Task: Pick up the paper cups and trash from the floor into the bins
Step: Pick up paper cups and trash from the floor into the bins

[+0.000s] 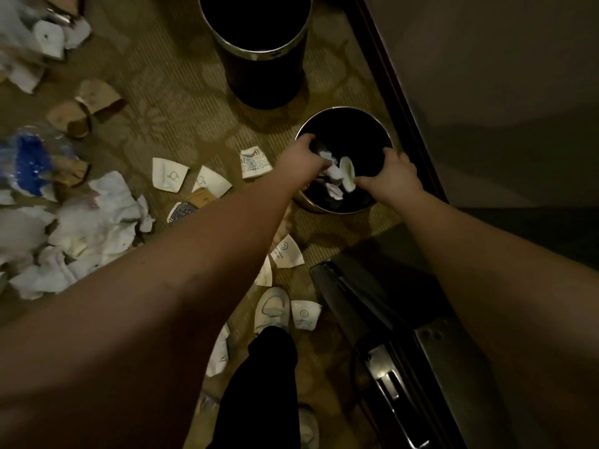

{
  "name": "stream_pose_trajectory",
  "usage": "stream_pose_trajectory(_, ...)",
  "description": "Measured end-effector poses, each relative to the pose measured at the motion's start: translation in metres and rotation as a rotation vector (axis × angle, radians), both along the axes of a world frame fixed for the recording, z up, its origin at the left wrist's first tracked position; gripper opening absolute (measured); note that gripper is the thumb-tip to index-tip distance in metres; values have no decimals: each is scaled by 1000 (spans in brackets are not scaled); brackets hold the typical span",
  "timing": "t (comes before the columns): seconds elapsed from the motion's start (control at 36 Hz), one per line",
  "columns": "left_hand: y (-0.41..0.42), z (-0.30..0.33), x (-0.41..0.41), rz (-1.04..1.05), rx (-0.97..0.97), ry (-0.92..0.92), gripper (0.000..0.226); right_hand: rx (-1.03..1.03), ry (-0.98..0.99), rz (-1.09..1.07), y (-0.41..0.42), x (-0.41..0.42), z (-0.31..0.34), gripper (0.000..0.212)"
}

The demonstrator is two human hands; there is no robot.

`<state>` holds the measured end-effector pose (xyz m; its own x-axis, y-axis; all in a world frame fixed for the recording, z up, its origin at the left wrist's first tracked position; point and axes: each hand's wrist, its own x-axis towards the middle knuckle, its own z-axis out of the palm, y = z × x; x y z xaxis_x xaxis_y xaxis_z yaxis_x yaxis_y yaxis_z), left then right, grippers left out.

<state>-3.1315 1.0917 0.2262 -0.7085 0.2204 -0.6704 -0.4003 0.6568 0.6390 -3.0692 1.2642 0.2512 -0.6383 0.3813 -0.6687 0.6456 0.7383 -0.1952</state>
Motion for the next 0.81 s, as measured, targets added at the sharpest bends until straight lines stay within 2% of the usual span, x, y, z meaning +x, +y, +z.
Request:
stream_pose_trajectory(0.19, -36, 43, 17, 70, -3, 31, 46, -39, -15, 93, -13, 19, 40, 69)
stream_pose_trajectory(0.36, -75, 81, 55, -80, -150, 174, 53, 16, 3, 307, -42, 50, 88, 60)
stream_pose_trajectory(0.47, -100, 108, 93, -145, -230, 229, 53, 43, 39, 440, -61, 76, 120, 62)
stream_pose_trajectory(0.64, -147, 155, 169, -257, -418, 282, 53, 46, 84, 550, -92, 128, 174, 58)
stream_pose_trajectory(0.81, -195, 201, 258, -206, -483, 316, 50, 49, 135, 621, -123, 194, 227, 67)
